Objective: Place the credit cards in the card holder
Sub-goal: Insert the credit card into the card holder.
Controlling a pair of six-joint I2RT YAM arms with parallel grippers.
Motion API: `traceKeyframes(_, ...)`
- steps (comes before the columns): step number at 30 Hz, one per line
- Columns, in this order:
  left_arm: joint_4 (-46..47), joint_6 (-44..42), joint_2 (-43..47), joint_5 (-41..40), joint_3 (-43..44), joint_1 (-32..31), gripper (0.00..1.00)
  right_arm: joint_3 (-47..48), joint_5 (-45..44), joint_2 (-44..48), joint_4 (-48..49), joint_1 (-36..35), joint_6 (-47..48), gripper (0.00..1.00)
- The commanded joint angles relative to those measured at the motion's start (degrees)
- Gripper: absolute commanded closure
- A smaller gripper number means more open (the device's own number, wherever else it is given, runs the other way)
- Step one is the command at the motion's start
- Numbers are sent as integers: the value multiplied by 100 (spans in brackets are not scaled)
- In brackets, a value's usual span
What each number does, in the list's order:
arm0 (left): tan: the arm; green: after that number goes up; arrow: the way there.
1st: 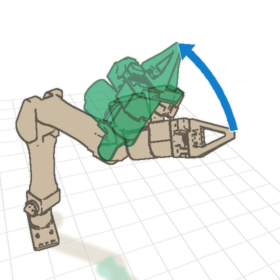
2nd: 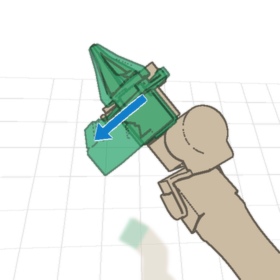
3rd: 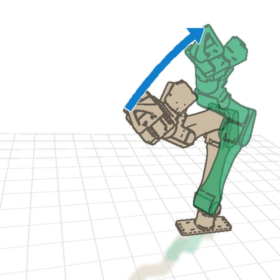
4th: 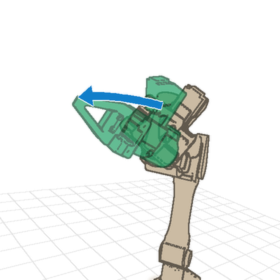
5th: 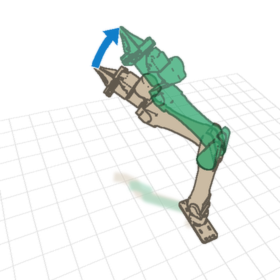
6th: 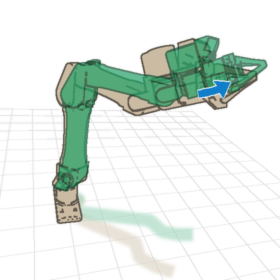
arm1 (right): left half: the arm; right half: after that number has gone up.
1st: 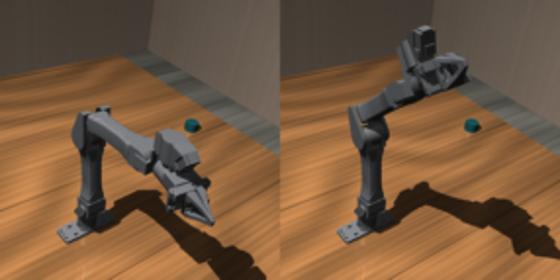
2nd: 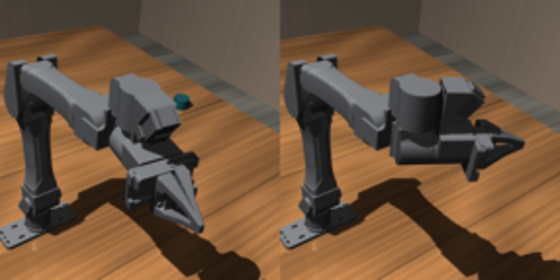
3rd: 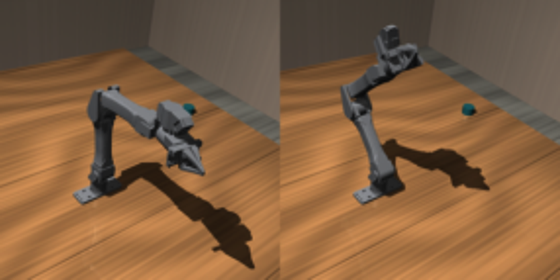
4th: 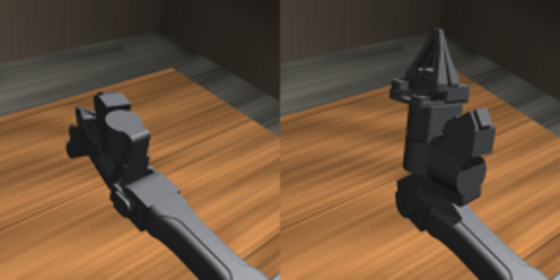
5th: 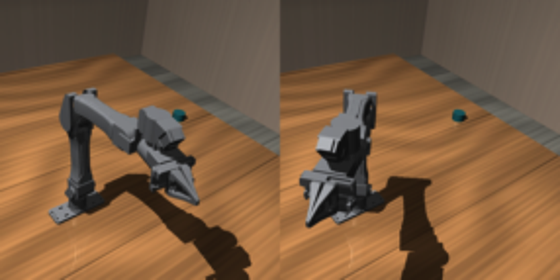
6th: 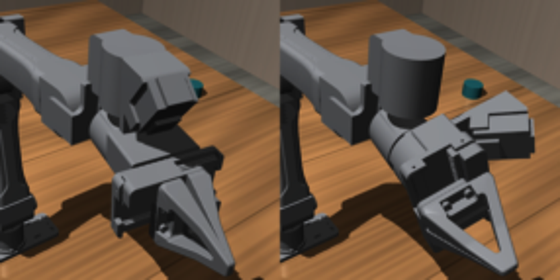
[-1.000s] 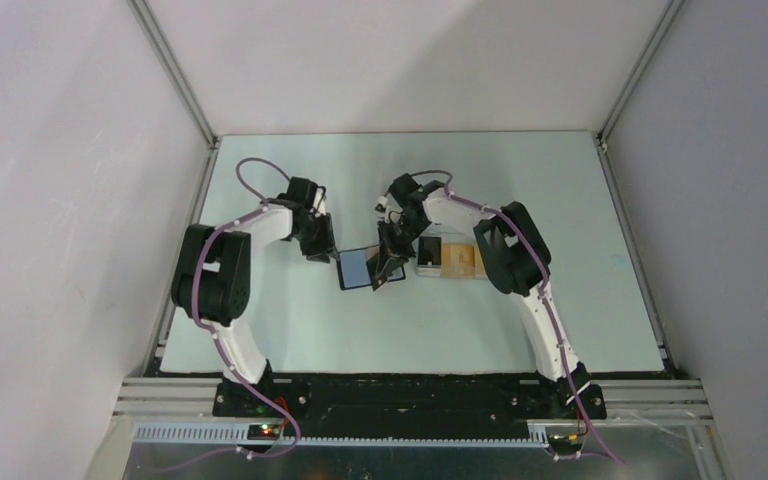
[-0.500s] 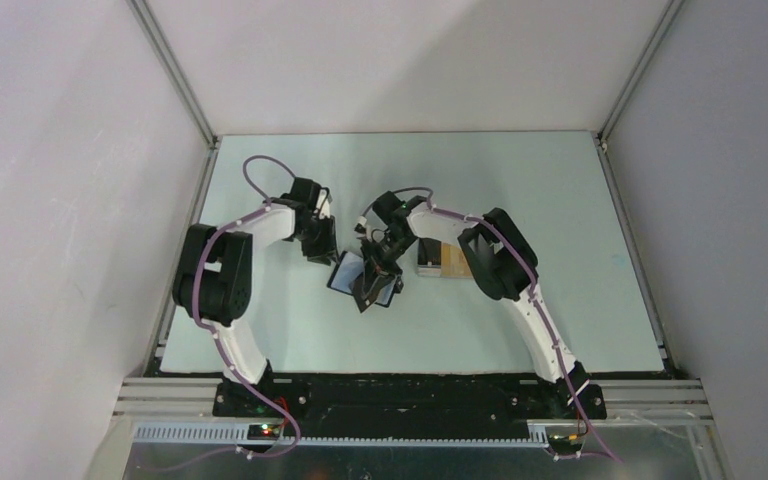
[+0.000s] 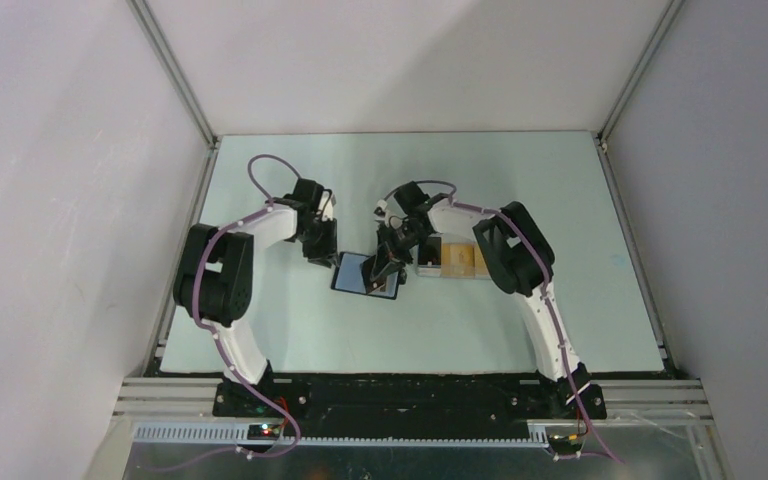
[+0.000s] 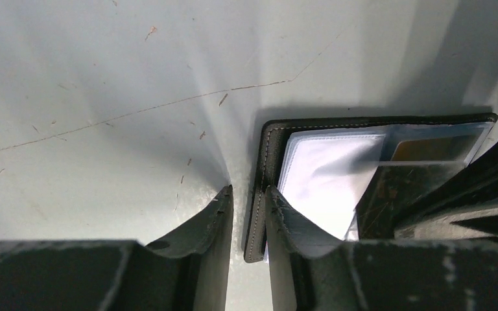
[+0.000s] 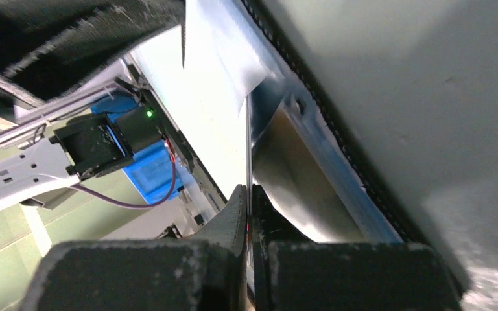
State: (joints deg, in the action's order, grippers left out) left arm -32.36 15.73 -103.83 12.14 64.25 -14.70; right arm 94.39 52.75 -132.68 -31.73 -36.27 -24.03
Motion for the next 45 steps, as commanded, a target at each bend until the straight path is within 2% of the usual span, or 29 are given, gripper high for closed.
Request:
traceKeyframes(1,-176,-225,51,-78,-52,-76,70,96,144,58,617,68,-189,100)
traceKeyframes(10,-178,-213,1,-21,-79,-114,70,436,-15,-146,376,82,-133,100)
traceKeyframes(26,-188,-166,303,36,-337,-153,72,-810,-666,553,1645,21,-897,100)
traceKeyframes(30,-189,-159,266,40,-329,-155,73,-1165,-751,680,2293,24,-1252,100)
traceKeyframes(45,-188,-190,202,76,-286,-191,73,-1262,-907,667,3047,28,-1469,100)
